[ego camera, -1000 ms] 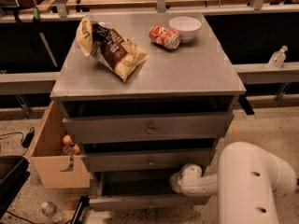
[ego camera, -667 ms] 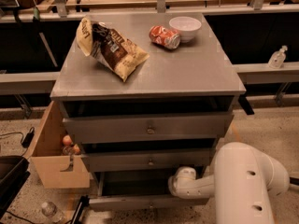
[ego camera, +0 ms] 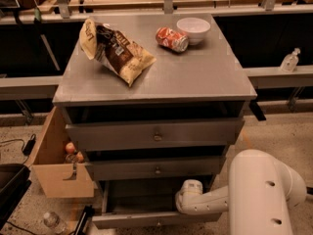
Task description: Open bottom drawer
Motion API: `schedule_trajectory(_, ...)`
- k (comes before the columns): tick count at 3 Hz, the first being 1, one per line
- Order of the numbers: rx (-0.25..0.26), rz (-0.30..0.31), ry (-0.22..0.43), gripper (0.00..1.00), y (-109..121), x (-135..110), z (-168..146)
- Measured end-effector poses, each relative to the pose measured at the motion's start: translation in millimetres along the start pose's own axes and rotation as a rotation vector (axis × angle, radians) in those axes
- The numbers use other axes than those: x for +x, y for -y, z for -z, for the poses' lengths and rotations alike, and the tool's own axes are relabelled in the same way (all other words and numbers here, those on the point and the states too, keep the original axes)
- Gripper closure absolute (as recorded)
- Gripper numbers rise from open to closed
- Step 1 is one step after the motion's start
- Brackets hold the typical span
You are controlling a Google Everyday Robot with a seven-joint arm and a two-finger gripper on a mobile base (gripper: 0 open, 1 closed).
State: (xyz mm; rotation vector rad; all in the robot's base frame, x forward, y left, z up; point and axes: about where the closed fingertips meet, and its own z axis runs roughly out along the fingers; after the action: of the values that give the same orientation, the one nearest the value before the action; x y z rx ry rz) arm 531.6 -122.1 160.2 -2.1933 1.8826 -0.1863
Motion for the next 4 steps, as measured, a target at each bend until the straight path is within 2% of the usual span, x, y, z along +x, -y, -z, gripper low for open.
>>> schedule_trajectory(1,0.000,0.000,0.000,1.00,0,0,0)
schedule_trajectory(2,-0.071,-0.011,0.001,1.00,-36,-5,17)
schedule_trajectory(3,-0.071,-0.005,-0.003,1.00,-32,-6,14)
schedule_trajectory(4,-0.041,0.059,-0.003,1.00,-1,-19,2)
